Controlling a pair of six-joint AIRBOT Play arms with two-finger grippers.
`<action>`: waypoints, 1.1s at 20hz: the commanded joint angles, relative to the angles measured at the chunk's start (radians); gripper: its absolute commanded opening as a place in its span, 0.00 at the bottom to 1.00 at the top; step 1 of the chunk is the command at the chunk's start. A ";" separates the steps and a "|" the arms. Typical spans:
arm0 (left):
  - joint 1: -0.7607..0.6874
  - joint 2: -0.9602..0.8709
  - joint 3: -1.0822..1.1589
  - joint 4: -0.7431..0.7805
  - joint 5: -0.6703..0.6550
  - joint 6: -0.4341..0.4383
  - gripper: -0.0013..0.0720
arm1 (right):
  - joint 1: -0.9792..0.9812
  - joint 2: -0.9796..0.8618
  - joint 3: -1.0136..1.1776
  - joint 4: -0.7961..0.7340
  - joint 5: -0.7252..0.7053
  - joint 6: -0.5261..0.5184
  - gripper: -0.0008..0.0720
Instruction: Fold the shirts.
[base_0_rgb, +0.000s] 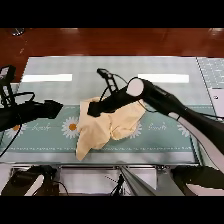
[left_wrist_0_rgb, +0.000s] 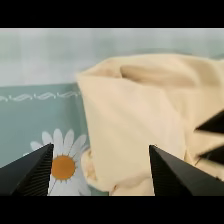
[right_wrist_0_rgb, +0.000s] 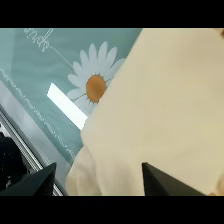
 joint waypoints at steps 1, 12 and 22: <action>0.001 0.001 0.000 0.013 -0.114 -0.009 0.98 | -0.209 0.061 0.031 0.042 0.104 -0.029 0.86; -0.038 -0.106 -0.312 -0.100 -0.266 -0.030 0.98 | -0.930 0.537 -0.509 -0.280 0.256 -0.078 0.86; -0.041 -0.562 -0.323 -0.581 -0.020 0.429 0.98 | -0.927 0.550 -0.743 -0.076 0.221 -0.183 0.86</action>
